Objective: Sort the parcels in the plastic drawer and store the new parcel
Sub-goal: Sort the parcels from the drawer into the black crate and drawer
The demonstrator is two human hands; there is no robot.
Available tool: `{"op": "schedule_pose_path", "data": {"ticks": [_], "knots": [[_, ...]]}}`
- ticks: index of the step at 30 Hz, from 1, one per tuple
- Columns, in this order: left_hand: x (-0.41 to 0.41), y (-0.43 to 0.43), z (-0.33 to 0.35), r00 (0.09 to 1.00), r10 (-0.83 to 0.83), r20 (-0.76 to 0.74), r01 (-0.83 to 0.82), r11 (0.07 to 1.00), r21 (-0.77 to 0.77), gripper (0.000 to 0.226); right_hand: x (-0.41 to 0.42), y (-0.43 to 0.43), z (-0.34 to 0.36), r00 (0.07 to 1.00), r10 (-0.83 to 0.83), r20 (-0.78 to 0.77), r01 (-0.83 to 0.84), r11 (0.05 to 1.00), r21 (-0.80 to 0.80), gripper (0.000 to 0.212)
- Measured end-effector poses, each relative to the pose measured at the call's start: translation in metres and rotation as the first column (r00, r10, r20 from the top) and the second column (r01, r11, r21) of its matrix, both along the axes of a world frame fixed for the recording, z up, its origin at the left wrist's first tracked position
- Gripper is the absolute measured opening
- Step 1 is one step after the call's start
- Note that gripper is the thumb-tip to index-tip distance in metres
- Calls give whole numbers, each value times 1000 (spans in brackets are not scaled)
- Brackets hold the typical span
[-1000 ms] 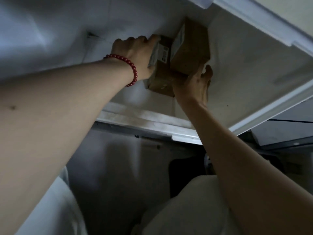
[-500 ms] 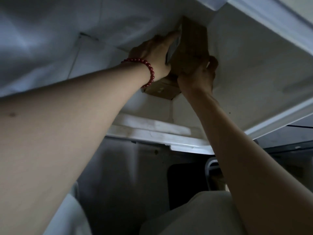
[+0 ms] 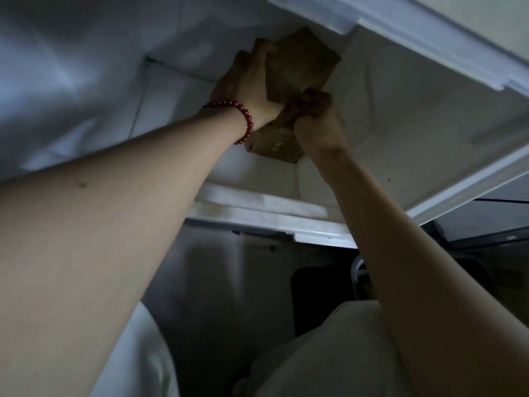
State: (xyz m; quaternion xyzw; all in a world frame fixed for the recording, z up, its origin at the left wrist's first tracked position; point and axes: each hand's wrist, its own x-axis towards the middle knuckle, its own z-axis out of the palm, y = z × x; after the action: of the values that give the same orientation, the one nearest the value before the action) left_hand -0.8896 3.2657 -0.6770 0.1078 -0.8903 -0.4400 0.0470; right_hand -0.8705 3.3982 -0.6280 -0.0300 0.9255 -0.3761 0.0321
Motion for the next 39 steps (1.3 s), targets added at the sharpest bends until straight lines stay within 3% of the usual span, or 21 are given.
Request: {"op": "schedule_pose_path", "data": {"ticks": [2,3,5,7,11,14,19,24,30,33,39], "knots": [[7,-3,10,989,48,-143,-47,999,8,86,9,-9,1,995,98,21,-97,995,-19,57],[12,-6,15,980,80,-183,-81,997,1,90,13,-15,1,990,134,43,-132,990,-41,58],[19,-15,15,970,143,-199,-147,989,-6,88,18,-18,-2,980,185,71,-183,982,-35,59],[30,-22,14,970,166,-175,-165,986,17,81,21,-17,-4,981,182,62,-179,983,-43,75],[65,-29,26,986,75,-149,-77,997,-7,72,33,-7,2,996,21,91,-18,999,-37,95],[99,-33,40,991,-18,-130,19,1000,11,71,47,4,6,993,18,117,-6,995,-98,91],[159,-46,64,989,-100,-105,102,995,18,67,87,12,22,994,34,103,-31,999,-26,49],[217,-58,82,997,1,-72,2,999,46,78,137,-4,30,995,85,58,-83,996,-39,37],[278,-64,92,989,132,-74,-120,982,148,82,183,-10,35,979,189,71,-180,977,-113,45],[303,-60,91,963,259,-68,-225,919,324,77,193,-5,46,966,256,34,-244,949,-201,44],[329,-30,93,919,393,-34,-329,810,485,64,217,6,50,963,269,8,-249,902,-354,35]]}}
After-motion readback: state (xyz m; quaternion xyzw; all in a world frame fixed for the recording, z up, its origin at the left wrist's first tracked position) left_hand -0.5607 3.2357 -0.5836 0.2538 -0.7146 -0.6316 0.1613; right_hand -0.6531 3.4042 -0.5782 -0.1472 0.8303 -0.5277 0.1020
